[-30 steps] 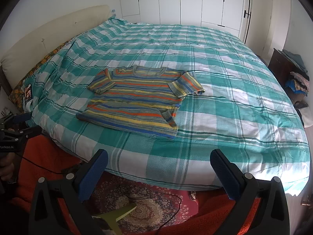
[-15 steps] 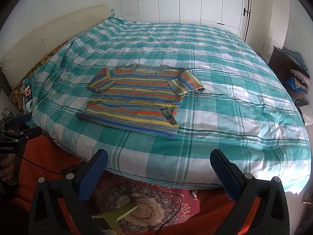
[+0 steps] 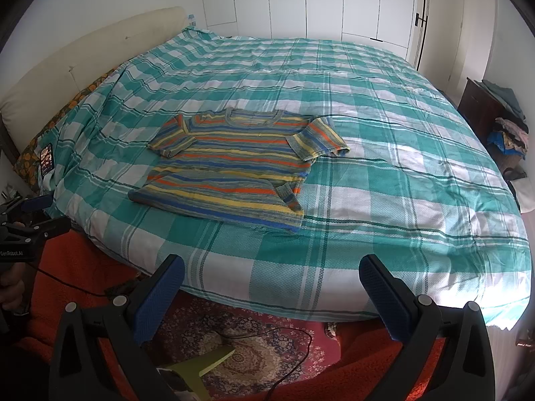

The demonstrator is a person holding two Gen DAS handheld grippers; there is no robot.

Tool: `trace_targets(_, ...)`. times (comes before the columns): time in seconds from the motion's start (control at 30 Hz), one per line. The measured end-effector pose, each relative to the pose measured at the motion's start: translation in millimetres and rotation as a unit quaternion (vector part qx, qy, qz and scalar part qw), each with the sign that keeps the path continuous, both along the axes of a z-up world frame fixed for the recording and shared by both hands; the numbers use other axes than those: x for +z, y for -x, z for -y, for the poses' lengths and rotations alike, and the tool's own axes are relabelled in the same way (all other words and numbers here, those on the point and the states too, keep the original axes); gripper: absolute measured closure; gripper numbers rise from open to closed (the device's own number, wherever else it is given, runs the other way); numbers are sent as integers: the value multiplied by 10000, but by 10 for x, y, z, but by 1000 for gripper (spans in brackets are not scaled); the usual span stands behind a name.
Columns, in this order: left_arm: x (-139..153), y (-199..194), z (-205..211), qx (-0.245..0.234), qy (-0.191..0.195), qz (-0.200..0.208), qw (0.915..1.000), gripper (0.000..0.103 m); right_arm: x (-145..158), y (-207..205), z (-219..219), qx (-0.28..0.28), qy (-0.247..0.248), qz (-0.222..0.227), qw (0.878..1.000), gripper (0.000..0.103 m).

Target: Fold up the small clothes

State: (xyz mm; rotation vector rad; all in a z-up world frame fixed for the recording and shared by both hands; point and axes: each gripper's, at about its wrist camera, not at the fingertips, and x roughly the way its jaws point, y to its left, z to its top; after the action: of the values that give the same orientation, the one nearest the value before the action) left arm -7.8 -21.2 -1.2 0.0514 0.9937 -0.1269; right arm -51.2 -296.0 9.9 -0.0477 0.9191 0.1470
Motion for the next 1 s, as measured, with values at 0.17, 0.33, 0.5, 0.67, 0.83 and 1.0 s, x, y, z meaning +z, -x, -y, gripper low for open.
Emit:
trace_targets(0.17, -24, 3, -2, 8, 0, -4, 10000, 1, -7, 3, 10, -8, -2, -1, 10000, 0)
trace_targets(0.33, -22, 1, -14, 2, -10, -1, 10000, 1, -7, 3, 10, -11, -2, -2, 10000, 0)
trace_targets(0.5, -48, 2, -64, 20, -1, -22, 10000, 1, -14, 9, 13, -14, -4, -13, 10000, 0)
trace_targets(0.67, -54, -3, -107, 71, 29, -35, 10000, 1, -9, 5, 8, -15, 5, -9, 10000, 0)
trace_targets(0.83, -99, -38, -287, 405, 120, -86, 9991, 0, -15, 26, 13, -36, 20, 26, 10000, 0)
trace_targets(1.0, -268, -103, -450, 582, -79, -255, 9980, 0, -67, 73, 34, -104, -37, 5, 9999, 0)
